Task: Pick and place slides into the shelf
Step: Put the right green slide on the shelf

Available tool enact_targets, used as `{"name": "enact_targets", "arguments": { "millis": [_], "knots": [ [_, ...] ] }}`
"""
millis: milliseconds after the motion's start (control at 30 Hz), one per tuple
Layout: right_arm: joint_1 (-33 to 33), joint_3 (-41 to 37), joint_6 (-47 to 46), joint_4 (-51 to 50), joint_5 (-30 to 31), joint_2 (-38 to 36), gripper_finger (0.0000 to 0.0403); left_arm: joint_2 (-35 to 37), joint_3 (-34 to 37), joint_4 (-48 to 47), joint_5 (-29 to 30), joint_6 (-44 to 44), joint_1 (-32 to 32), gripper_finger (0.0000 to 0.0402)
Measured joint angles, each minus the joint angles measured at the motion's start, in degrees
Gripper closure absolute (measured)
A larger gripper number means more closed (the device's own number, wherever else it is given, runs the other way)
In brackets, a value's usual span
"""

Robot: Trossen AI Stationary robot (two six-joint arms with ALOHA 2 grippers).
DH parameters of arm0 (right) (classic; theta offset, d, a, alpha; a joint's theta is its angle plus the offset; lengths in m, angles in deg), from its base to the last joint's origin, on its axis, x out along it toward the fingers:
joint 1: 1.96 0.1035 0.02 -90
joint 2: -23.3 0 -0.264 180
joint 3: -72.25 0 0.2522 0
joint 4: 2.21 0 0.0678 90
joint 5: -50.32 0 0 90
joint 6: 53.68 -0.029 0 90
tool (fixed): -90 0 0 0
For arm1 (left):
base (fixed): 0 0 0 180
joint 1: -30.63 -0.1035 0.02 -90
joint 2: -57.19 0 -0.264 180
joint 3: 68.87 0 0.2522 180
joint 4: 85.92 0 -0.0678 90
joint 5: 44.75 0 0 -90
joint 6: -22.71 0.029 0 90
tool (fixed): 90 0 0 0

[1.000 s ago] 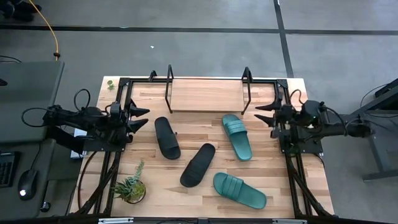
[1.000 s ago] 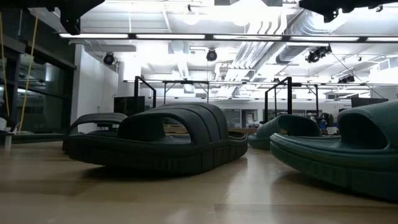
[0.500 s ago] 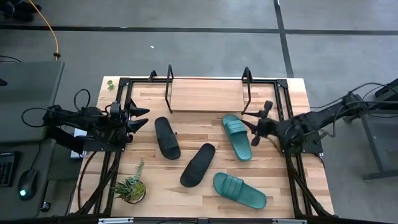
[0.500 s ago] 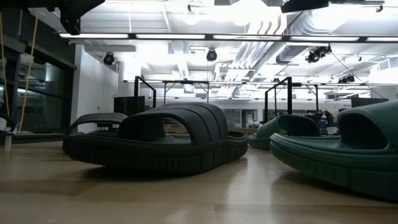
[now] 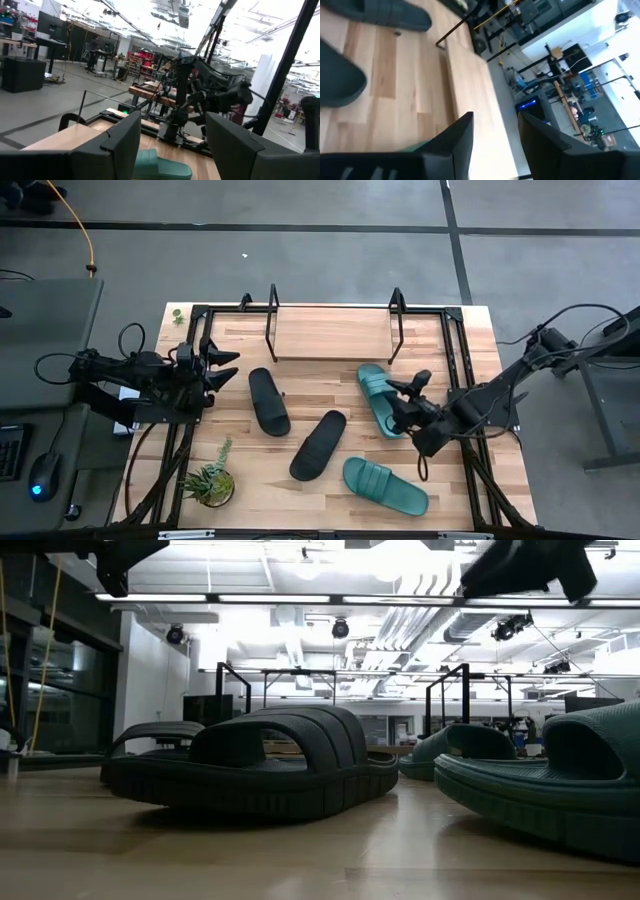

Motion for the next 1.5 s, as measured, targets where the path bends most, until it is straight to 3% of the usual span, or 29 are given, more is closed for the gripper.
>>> {"name": "enact_targets", "arguments": {
  "millis": [467,767,1067,1500],
  "knots": [
    [-0.1,0.0,-17.3,-14.8,-5.4,9.9,0.0171,0.0,0.0,0.0,0.0,0.0,0.0,0.0195],
    [-2.0,-0.1,-25.0,-20.3,-8.1,16.2,0.0157,0.0,0.0,-0.1,0.0,0.5,0.0,0.0195],
    [-6.7,-7.5,-25.6,-10.7,-13.2,17.0,0.0157,0.0,0.0,-0.1,0.0,0.5,0.0,0.0195],
    [-14.2,-9.1,-14.0,4.6,-15.3,17.0,0.0157,0.0,0.0,-0.1,0.8,0.5,0.0,0.0195]
  ]
}}
